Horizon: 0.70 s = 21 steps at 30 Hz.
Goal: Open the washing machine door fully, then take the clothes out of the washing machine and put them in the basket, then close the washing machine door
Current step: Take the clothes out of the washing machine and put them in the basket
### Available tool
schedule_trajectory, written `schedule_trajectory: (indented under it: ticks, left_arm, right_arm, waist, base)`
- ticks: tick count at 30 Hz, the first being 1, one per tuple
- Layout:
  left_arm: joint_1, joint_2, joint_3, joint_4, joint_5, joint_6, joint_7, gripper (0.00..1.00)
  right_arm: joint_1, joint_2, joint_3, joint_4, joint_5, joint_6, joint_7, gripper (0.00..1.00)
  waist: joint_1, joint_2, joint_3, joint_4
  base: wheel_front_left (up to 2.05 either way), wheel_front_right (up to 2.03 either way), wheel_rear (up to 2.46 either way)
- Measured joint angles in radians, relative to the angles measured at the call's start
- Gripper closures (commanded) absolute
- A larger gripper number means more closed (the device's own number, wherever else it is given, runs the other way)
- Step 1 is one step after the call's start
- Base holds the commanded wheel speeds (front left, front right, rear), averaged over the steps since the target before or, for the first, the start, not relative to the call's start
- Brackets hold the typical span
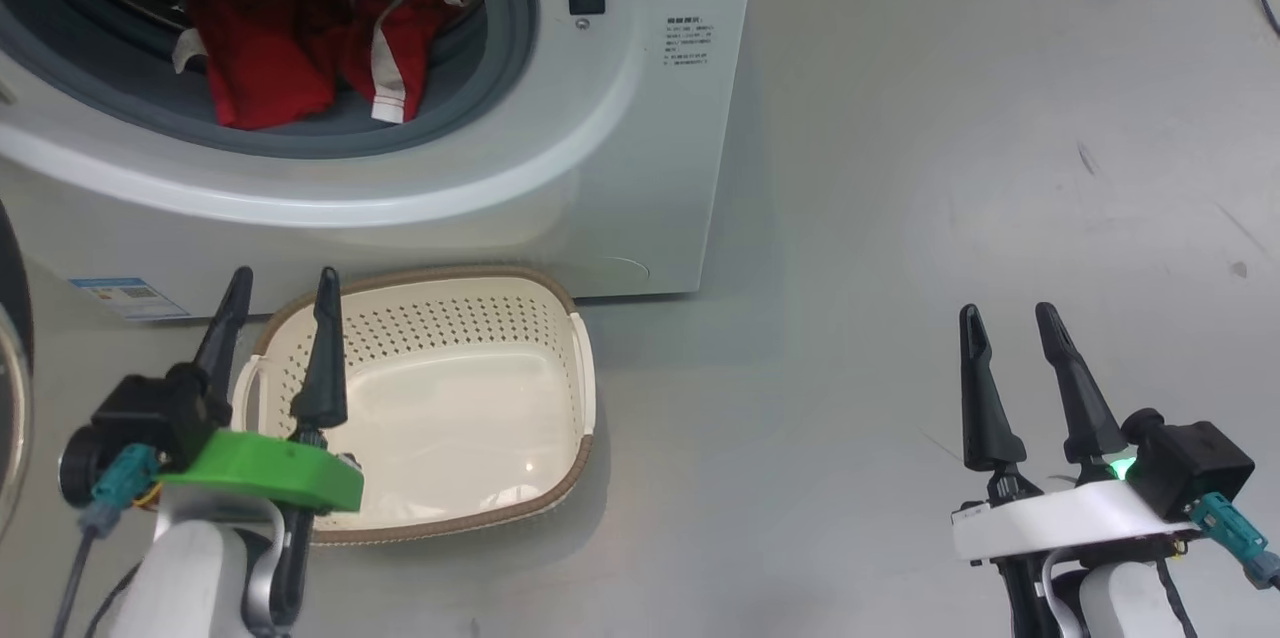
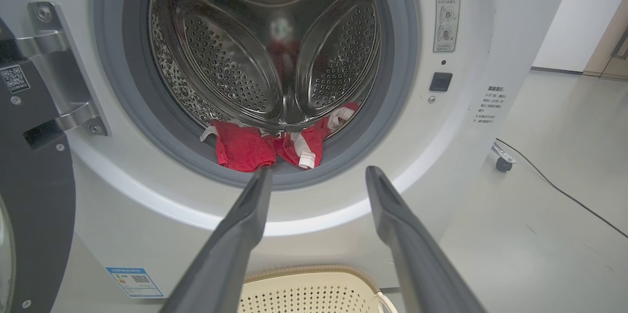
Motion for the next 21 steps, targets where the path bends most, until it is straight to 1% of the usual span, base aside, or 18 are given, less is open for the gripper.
schedule_trajectory:
  ticks: [4, 6, 9, 12, 15, 17, 21]
  left_arm:
    - [-0.074, 0.019, 0.019, 0.0, 0.0, 0.007, 0.028, 0.0]
    - [-0.109, 0.03, 0.028, 0.0, 0.001, 0.012, 0.04, 0.0]
    - [-0.159, 0.054, 0.048, 0.0, 0.008, 0.023, 0.061, 0.0]
    - [-0.209, 0.078, 0.06, 0.001, 0.015, 0.034, 0.092, 0.0]
    - [-0.262, 0.086, 0.073, 0.011, 0.015, 0.042, 0.121, 0.0]
    - [-0.279, 0.089, 0.077, 0.017, 0.015, 0.044, 0.131, 0.0]
    - [-0.342, 0.114, 0.087, 0.049, 0.015, 0.056, 0.176, 0.0]
  right_arm:
    - [-0.033, 0.0, -0.002, -0.011, 0.008, 0.0, 0.0, 0.0]
    - [-0.049, 0.001, -0.022, -0.023, 0.057, -0.002, 0.0, 0.0]
    - [-0.08, -0.001, -0.051, -0.041, 0.124, -0.018, 0.0, 0.0]
    - [-0.093, -0.003, -0.034, -0.037, 0.114, -0.017, 0.0, 0.0]
    - [-0.111, 0.0, -0.012, -0.033, 0.103, -0.012, 0.0, 0.0]
    - [-0.122, -0.001, -0.01, -0.033, 0.104, -0.01, 0.0, 0.0]
    - [-0.165, -0.001, -0.009, -0.038, 0.105, -0.01, 0.0, 0.0]
  waist:
    - [0.0, 0.0, 0.048, -0.028]
    - [0.0, 0.0, 0.07, -0.045]
    - [0.0, 0.0, 0.098, -0.08]
    - [0.0, 0.0, 0.125, -0.118]
    - [0.0, 0.0, 0.153, -0.156]
    - [0.0, 0.0, 0.163, -0.168]
    - [0.0, 0.0, 0.203, -0.214]
  base:
    - [0.0, 0.0, 0.0]
    - [0.0, 0.0, 0.0]
    - [0.0, 0.0, 0.0]
    - [0.0, 0.0, 0.0]
    - [0.0, 0.0, 0.0]
    - [0.0, 0.0, 0.0]
    - [0.0, 0.0, 0.0]
